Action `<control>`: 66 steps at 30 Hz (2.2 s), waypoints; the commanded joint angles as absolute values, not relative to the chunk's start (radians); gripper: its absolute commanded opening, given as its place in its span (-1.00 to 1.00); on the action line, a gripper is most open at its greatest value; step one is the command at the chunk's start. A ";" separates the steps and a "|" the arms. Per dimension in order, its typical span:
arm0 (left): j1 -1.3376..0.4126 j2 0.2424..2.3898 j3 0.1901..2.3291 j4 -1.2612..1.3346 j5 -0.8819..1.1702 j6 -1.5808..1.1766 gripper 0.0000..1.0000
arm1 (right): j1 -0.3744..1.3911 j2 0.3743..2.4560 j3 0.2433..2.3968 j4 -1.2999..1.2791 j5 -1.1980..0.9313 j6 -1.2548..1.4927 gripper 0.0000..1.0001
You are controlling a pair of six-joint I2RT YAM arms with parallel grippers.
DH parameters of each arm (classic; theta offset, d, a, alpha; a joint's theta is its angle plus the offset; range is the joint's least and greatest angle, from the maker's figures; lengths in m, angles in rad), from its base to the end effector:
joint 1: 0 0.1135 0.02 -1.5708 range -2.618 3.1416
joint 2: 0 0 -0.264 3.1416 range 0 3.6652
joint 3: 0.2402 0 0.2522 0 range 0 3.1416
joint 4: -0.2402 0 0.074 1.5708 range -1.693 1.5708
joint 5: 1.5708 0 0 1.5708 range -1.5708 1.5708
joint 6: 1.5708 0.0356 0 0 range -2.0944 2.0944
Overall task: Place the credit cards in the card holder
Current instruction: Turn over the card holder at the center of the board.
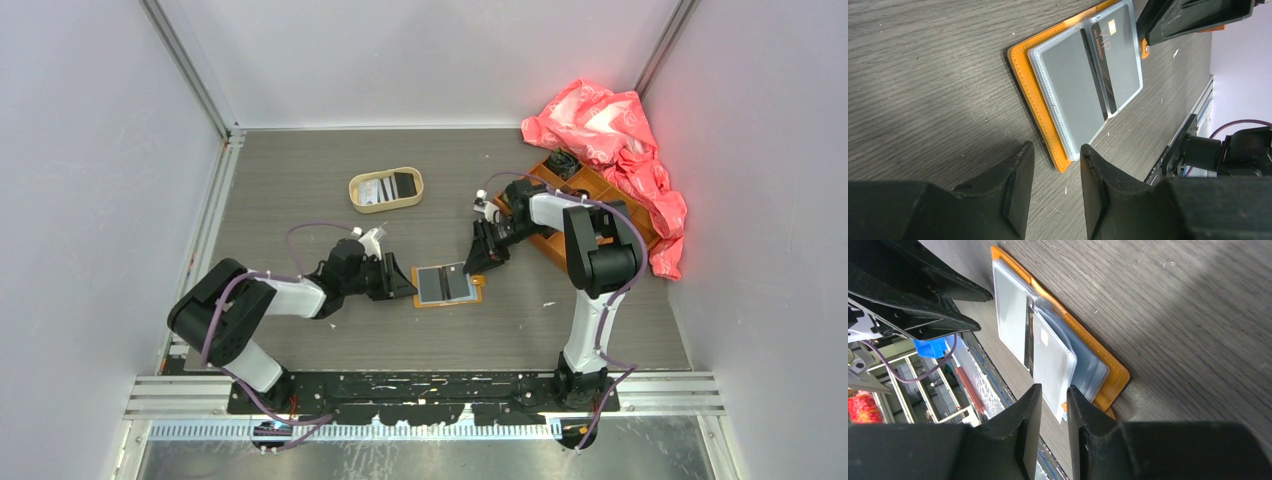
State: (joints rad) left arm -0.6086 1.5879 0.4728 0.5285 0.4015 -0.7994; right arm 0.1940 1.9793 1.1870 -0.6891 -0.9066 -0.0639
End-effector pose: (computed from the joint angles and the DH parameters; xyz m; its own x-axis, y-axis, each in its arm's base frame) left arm 0.2178 -0.1687 0.1248 -0.8853 -0.1874 -0.4255 0.2274 0.6236 -0.7479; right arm 0.3362 0.0946 0.1279 -0.9633 -0.2294 -0.1392 -0.2498 0.5779 0.7770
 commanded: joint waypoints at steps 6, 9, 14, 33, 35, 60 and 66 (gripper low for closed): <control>-0.613 1.421 0.460 0.464 0.361 -0.741 -0.20 | 0.187 1.954 1.211 -0.685 -0.987 -0.042 -0.38; -0.612 1.377 0.451 0.446 0.356 -0.734 -0.20 | 0.189 1.954 1.208 -0.679 -0.994 -0.037 -0.38; -0.612 1.328 0.434 0.460 0.373 -0.749 -0.19 | 0.188 1.956 1.204 -0.669 -1.007 -0.026 -0.38; -0.641 1.478 0.477 0.671 0.462 -0.864 -0.23 | 0.188 1.972 1.181 -0.609 -1.108 0.051 -0.37; -0.659 1.504 0.497 0.668 0.453 -0.864 -0.23 | 0.188 1.976 1.181 -0.606 -1.124 0.056 -0.38; -0.712 1.656 0.617 0.696 0.454 -0.878 0.36 | 0.266 2.009 1.163 -0.523 -1.199 0.162 -0.57; -0.726 1.647 0.651 0.613 0.429 -0.843 0.45 | 0.277 2.018 1.164 -0.514 -1.201 0.174 -0.54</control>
State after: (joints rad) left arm -0.7120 1.6558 0.5991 0.6231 0.4404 -0.8803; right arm 0.2676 2.0140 1.1610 -0.5312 -1.1740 0.1585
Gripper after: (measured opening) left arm 0.707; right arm 0.227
